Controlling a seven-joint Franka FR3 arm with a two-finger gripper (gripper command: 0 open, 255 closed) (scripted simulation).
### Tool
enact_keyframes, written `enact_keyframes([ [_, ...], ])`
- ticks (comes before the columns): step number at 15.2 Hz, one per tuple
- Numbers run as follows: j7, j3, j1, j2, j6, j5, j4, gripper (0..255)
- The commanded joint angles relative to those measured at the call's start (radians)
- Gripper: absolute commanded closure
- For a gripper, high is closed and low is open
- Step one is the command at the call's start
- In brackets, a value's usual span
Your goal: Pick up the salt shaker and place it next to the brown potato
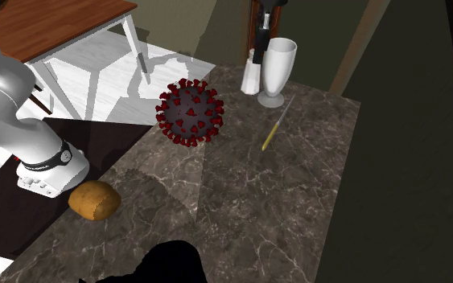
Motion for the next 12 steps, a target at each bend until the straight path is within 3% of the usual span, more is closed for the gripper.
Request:
enact_keyframes([
  [1, -0.033, -0.007, -0.034, -0.079, 0.036, 0.014, -0.111, 255],
  [12, -0.243, -0.096, -0.165, -0.423, 0.151, 0.058, -0.554, 255],
])
